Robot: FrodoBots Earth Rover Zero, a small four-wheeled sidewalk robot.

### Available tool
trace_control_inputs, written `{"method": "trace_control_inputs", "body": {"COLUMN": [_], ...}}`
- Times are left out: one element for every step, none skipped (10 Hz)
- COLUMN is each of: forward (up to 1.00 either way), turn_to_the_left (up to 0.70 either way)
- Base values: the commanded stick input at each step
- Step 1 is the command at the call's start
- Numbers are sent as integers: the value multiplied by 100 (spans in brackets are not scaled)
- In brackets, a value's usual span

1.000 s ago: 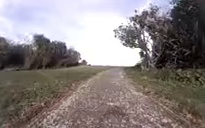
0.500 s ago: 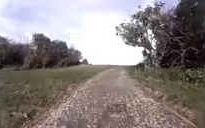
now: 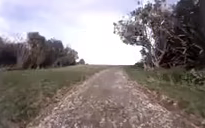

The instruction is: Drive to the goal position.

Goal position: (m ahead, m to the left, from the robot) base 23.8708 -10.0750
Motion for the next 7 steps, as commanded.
{"method": "trace_control_inputs", "body": {"forward": [85,85,85,85,85,85,85], "turn_to_the_left": [-14,-33,-21,-10,0,0,0]}}
